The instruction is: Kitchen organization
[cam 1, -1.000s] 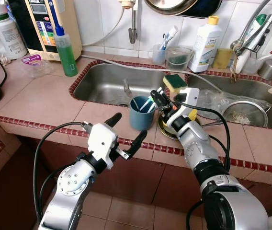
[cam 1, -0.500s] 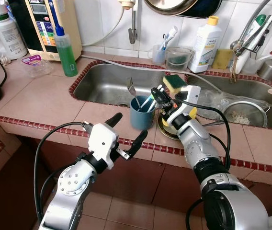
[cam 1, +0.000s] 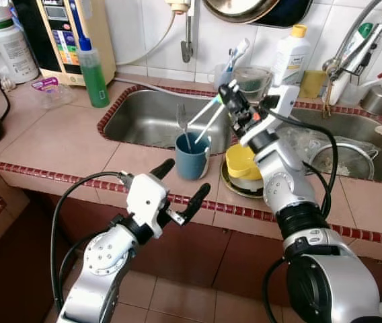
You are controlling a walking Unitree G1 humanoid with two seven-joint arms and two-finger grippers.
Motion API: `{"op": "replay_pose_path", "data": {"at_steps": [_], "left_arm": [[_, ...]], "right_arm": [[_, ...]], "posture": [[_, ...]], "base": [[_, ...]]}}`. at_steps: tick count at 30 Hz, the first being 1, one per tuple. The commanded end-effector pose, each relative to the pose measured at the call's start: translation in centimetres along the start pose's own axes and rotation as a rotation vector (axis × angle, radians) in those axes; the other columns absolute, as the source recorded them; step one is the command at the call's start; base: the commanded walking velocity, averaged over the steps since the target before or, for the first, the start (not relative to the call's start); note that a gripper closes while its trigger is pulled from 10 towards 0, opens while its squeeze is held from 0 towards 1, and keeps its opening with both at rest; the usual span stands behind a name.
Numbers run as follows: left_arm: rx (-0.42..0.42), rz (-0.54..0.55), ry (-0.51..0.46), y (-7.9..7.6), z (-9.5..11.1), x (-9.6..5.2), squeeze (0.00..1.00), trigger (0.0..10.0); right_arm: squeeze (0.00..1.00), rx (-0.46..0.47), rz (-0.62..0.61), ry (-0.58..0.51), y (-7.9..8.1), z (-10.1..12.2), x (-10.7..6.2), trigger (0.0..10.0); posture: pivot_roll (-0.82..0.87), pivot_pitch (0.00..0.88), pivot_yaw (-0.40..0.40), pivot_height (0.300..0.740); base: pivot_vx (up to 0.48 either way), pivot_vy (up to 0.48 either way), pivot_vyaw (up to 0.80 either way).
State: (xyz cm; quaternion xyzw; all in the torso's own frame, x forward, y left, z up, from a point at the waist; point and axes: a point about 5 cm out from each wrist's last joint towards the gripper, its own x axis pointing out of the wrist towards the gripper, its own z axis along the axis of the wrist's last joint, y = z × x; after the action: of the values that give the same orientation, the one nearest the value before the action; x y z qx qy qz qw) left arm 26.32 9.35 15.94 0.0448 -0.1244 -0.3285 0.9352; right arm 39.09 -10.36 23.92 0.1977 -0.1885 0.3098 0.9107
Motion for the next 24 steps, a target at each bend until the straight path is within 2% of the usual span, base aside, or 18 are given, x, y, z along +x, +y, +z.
{"op": "replay_pose_path", "data": {"at_steps": [1,9,12,15,19,21,22,24], "left_arm": [[0.011,-0.004,-0.007,-0.1,0.2,0.2,0.00,10.0],[0.006,0.001,-0.007,-0.2,0.1,0.1,0.00,10.0],[0.011,0.013,-0.006,0.3,0.1,0.1,0.00,10.0],[0.019,0.048,-0.011,1.4,0.3,0.1,0.00,10.0],[0.031,0.108,-0.020,3.5,0.8,-0.1,0.00,10.0],[0.031,0.140,-0.021,4.5,0.9,-0.3,0.00,10.0],[0.028,0.174,-0.022,5.5,1.1,-0.4,0.00,10.0],[0.015,0.207,-0.024,6.3,1.2,-0.5,0.00,10.0]], "right_arm": [[0.00,-0.011,0.025,-0.022,0.3,0.9,0.4,10.0],[0.00,-0.014,0.041,-0.042,0.7,1.5,0.5,10.0],[0.00,-0.030,0.066,-0.082,1.1,2.6,0.7,10.0],[0.00,-0.062,0.097,-0.131,1.5,3.9,0.7,10.0],[0.00,-0.123,0.094,-0.180,1.2,5.5,0.0,10.0],[0.00,-0.161,0.057,-0.186,0.7,5.9,-0.4,10.0],[0.00,-0.189,0.000,-0.192,-0.2,6.3,-1.0,10.0],[0.00,-0.225,-0.052,-0.194,-1.0,6.5,-1.6,10.0]], "posture": [[0.00,0.019,-0.035,0.740],[0.00,0.022,-0.035,0.740],[0.00,0.023,-0.035,0.740],[0.00,0.022,-0.036,0.740],[0.00,0.022,-0.036,0.740],[0.00,0.021,-0.036,0.740],[0.00,0.021,-0.035,0.740],[-0.01,0.021,-0.032,0.740]], "base": [[0.000,0.000,0.00],[0.000,0.000,0.00],[0.000,0.000,0.00],[0.000,0.000,0.00],[0.000,0.000,0.00],[0.000,0.000,0.00],[0.000,0.000,0.00],[0.000,0.000,0.00]]}}
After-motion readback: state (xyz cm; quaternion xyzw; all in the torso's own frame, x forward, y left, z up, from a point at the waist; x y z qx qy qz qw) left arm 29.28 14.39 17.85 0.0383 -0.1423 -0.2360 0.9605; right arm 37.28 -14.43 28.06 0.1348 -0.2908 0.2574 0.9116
